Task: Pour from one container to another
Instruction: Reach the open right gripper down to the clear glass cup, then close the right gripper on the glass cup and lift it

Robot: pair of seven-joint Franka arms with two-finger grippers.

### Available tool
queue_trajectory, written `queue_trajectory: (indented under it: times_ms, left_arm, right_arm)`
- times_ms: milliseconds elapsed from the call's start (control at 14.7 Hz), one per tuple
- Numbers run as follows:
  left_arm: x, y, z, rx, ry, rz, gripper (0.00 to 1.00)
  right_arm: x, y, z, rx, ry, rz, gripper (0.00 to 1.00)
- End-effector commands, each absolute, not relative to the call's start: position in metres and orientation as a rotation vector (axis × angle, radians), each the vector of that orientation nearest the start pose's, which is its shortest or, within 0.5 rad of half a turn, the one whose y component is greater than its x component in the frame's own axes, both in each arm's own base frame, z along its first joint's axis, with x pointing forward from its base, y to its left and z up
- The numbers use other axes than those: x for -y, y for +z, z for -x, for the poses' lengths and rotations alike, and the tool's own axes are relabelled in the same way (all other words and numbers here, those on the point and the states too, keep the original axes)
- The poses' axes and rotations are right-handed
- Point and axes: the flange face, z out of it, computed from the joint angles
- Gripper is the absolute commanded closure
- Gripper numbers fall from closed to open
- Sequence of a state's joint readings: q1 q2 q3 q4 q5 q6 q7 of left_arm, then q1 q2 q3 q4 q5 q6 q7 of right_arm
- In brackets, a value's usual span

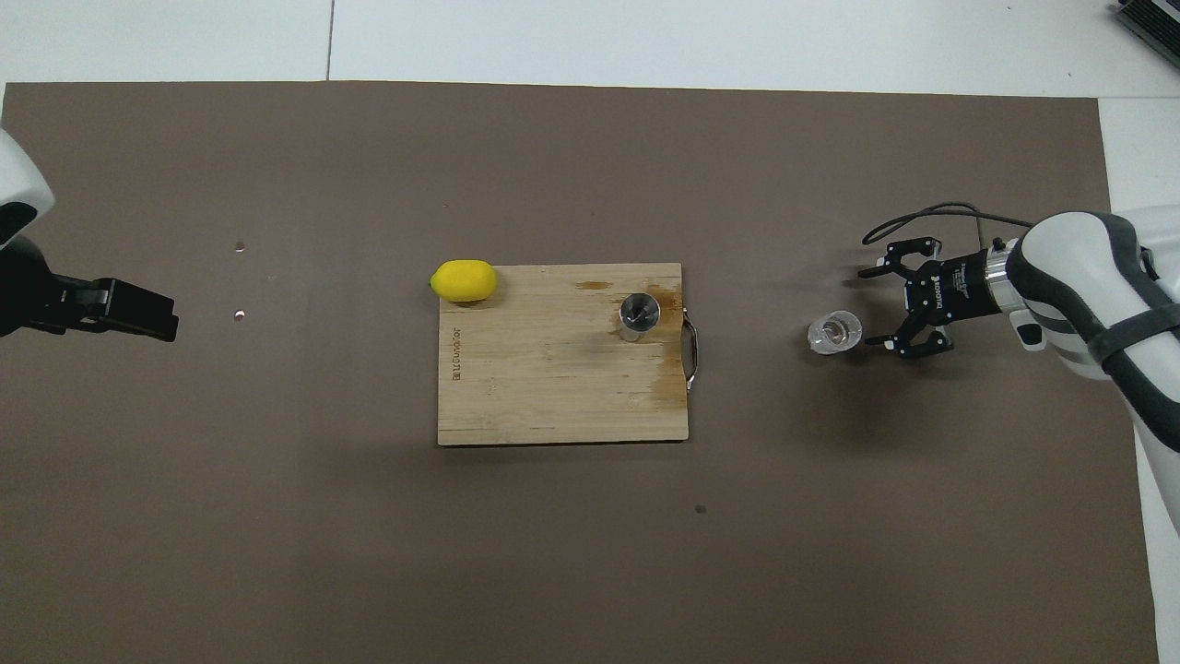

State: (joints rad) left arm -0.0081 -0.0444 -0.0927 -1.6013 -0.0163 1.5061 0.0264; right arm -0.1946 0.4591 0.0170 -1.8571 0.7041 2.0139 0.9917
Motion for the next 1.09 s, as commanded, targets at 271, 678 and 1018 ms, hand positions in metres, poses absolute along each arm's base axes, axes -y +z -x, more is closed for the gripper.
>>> queue_trajectory:
  times_ms: [271,678,1018]
  left_arm:
    - [0.05,0.624,-0.522,-0.182,0.073,3.132,0.0]
    - [0.048,0.626,-0.529,-0.163,0.005,3.179,0.0]
    - [0.047,0.623,-0.526,-0.172,0.036,3.174,0.0]
  right_arm:
    - [0.061,0.251,-0.594,-1.747,0.723,1.836,0.0]
    - [0.047,0.25,-0.582,-1.656,0.767,1.822,0.05]
    - [0.043,0.252,-0.58,-1.635,0.797,1.806,0.34]
